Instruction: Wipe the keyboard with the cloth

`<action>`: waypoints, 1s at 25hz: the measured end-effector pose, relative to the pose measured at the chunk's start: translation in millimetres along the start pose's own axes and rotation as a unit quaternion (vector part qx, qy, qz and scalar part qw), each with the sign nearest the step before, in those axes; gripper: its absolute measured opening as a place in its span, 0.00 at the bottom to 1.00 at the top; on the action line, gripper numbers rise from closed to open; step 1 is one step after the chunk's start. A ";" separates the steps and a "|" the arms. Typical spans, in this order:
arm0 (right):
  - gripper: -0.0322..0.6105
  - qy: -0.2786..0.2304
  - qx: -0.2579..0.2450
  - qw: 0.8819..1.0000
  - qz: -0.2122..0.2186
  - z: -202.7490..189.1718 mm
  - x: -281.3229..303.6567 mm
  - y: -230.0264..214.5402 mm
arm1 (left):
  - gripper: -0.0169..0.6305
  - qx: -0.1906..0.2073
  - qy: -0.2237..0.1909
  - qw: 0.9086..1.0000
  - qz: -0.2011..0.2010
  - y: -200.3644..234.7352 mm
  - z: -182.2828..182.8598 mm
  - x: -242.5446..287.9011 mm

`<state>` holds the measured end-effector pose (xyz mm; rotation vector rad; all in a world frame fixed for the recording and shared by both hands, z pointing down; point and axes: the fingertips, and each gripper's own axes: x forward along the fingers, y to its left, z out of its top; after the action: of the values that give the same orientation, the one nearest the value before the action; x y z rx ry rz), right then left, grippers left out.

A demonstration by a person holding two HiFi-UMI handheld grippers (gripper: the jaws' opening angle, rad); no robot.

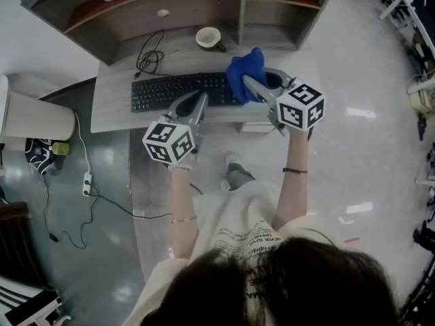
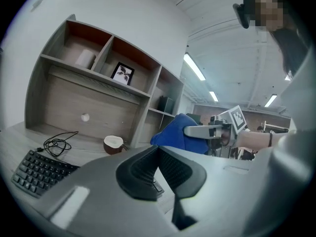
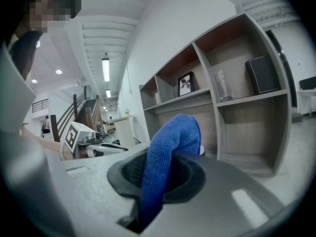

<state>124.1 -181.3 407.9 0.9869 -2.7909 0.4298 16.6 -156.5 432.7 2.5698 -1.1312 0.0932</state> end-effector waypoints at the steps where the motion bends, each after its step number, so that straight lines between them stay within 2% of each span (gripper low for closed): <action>1: 0.13 0.001 0.002 1.000 0.001 0.5 2.4 -2.5 | 0.02 -0.002 0.003 1.000 -0.002 1.6 -0.9 3.6; 10: 0.13 0.026 0.013 1.000 0.011 -6.4 19.2 -22.8 | 0.02 -0.024 0.024 0.999 -0.014 11.3 -15.0 34.8; 25: 0.13 0.108 0.024 0.994 0.005 -45.2 38.4 -62.0 | 0.02 -0.057 0.057 0.997 -0.015 21.1 -41.3 70.6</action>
<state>135.8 -235.8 473.2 0.8790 -2.6035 0.5718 52.5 -206.2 490.9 2.4468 -1.0261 0.1599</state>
